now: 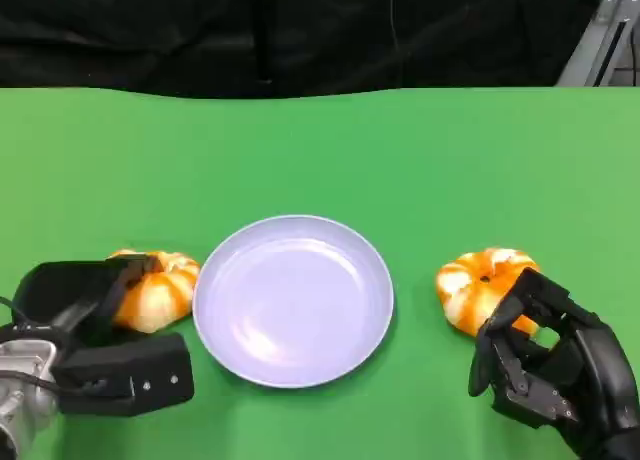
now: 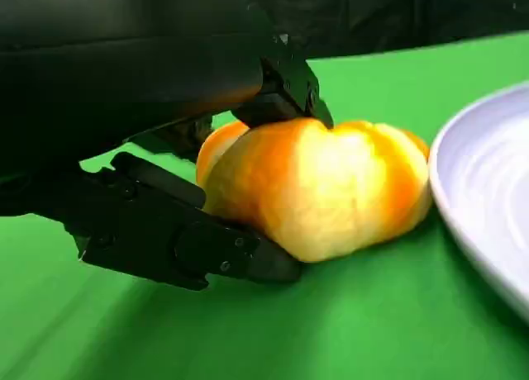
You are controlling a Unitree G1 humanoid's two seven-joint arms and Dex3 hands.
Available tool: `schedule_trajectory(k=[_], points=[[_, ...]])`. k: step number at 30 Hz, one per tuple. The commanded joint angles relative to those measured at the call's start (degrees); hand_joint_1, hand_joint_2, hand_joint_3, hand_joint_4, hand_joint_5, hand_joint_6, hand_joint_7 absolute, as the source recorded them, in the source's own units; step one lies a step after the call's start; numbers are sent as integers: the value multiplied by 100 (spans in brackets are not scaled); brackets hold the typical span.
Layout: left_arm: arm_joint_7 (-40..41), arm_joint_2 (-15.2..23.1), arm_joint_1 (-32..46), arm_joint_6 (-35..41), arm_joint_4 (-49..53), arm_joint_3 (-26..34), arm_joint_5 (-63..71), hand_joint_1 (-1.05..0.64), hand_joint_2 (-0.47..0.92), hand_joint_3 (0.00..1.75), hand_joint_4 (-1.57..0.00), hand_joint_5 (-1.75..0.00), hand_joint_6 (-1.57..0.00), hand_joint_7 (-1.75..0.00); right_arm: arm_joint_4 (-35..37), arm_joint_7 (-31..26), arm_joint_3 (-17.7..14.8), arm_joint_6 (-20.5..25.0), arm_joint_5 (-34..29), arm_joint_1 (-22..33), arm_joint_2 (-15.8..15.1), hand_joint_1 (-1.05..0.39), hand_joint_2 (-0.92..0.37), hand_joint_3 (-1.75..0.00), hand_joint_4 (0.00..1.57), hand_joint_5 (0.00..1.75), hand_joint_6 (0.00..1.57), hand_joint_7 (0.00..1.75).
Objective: Grasp the bread from the table and place it into the plate.
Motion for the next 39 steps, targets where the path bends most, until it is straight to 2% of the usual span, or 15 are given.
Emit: schedule_trajectory(k=[1,2,3,7,9,11,15,17,18,20,22,26,29,34,39], points=[[12,67,81,-44,16,55,-124,-11,92,10,-117,-28,-116,-9,-37,-7,-10,-41,-1,28,-62,-14,-61,-110,83,175,60,175],[-7,85,92,-44,-27,68,-146,-11,92,10,-95,-80,-119,-12,-36,-13,-9,-49,-13,28,-62,-14,-61,-110,83,175,60,175],[-26,100,101,-37,-68,75,-158,-11,92,10,-85,-101,-117,-11,-35,-9,-13,-54,-7,30,-61,-14,-61,-110,83,175,60,175],[-192,211,117,93,-335,99,-174,-8,92,11,-73,-130,-117,-14,-71,-18,-18,-7,17,45,-53,-14,-60,-110,83,175,60,175],[-315,261,137,263,-517,122,-182,-6,92,9,-59,-160,-80,-93,-40,16,-24,-42,26,32,-64,-14,-61,-110,83,175,60,175],[-430,347,179,409,-768,173,-208,-5,92,10,-55,-170,-57,-138,-35,12,-33,-49,22,31,-68,-13,-61,-110,83,175,60,175],[-708,545,293,862,-1400,274,-179,-10,92,19,-64,-148,-80,-80,-46,16,-43,-20,37,33,-70,-14,-60,-110,84,175,61,175],[-800,669,359,1133,-1782,291,-79,-12,92,17,-64,-146,-84,-70,-59,27,-49,3,51,39,-79,-14,-60,-110,84,175,61,175],[-907,752,400,1287,-2059,313,-33,-12,92,15,-56,-162,-71,-103,-59,24,-52,2,45,41,-85,-14,-60,-110,84,175,61,175],[-1081,890,506,1494,-2593,390,12,-11,92,13,-52,-168,-63,-122,-39,32,-59,-34,37,40,-89,-14,-60,-110,84,175,60,175],[-1144,968,625,1507,-3013,502,-13,-11,92,12,-57,-160,-75,-101,-19,38,-65,-55,39,36,-84,-14,-60,-110,84,175,60,175],[-1144,977,912,1299,-3808,734,-169,-9,92,9,-62,-154,-84,-96,-28,31,-67,-40,38,45,-81,-14,-60,-110,84,175,60,175],[-1237,909,1162,1129,-4488,811,-243,-10,92,22,-73,-128,-96,-70,-3,46,-60,-115,7,43,-86,-15,-60,-110,83,175,59,175],[-1360,660,1372,1087,-5145,671,-41,-8,92,17,-79,-121,-105,-51,24,37,-57,-150,-9,28,-74,-16,-60,-110,83,175,59,175],[-1418,364,1299,868,-4927,456,69,-7,92,28,-71,-137,-97,-70,-41,8,-33,-94,-16,45,-58,-17,-60,-110,83,175,59,175]])
